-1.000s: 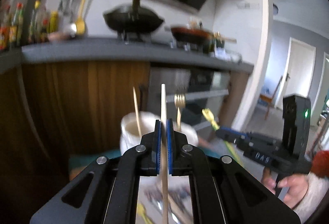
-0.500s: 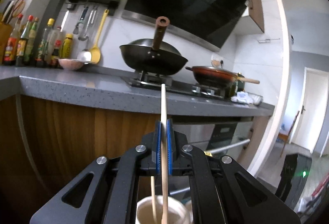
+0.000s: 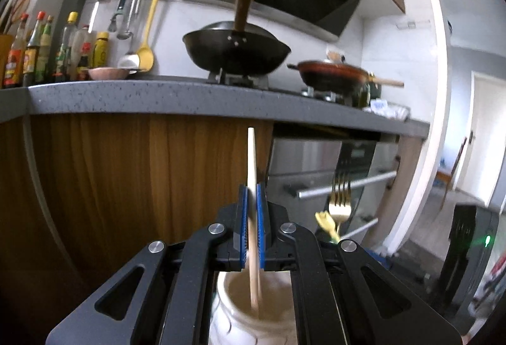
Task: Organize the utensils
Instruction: 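Drop chopstick in larger pot with left tool while right drops yellow utensil in smaller pot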
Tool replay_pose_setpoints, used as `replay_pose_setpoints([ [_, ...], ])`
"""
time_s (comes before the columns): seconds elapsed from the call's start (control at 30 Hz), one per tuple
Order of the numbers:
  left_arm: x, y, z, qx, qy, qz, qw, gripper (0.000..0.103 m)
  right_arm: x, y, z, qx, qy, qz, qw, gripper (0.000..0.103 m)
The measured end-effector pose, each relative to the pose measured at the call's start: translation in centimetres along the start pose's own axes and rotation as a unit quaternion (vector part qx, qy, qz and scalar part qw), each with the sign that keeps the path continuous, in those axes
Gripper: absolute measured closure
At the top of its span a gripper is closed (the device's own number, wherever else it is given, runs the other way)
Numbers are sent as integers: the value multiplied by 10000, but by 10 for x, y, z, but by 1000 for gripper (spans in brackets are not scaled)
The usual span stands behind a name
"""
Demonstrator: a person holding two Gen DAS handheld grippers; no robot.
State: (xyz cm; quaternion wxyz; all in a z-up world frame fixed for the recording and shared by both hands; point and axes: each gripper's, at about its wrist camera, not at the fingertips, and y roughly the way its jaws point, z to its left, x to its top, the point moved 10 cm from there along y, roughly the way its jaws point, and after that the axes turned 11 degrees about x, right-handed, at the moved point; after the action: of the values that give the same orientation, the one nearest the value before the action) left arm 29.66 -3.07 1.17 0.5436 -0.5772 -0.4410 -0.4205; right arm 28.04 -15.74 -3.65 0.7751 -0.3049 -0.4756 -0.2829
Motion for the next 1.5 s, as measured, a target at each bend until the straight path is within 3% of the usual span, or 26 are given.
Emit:
replay_pose_setpoints([
  [0.27, -23, -6, 8, -89, -78, 270, 9996, 97, -9, -8, -4, 5, 170, -14, 9999, 93],
  [0.5, -15, -8, 11, -94, -178, 221, 9996, 97, 19, 16, 4, -73, -95, -184, 9998, 93],
  [0.73, -24, -1, 9, -155, -140, 425, 9989, 97, 9, 32, 3, -213, -331, -117, 9992, 93],
  [0.83, -25, 0, 10, -211, -197, 469, 9985, 93, 4, 29, 1, -261, -382, -112, 9989, 93],
  [1.23, -29, -5, 7, -298, -184, 470, 9983, 93, 2, 24, 2, -222, -380, -114, 9990, 93],
  [1.5, -28, -10, 9, -337, -181, 476, 9981, 92, -13, -6, -1, -330, -406, -34, 9986, 93],
])
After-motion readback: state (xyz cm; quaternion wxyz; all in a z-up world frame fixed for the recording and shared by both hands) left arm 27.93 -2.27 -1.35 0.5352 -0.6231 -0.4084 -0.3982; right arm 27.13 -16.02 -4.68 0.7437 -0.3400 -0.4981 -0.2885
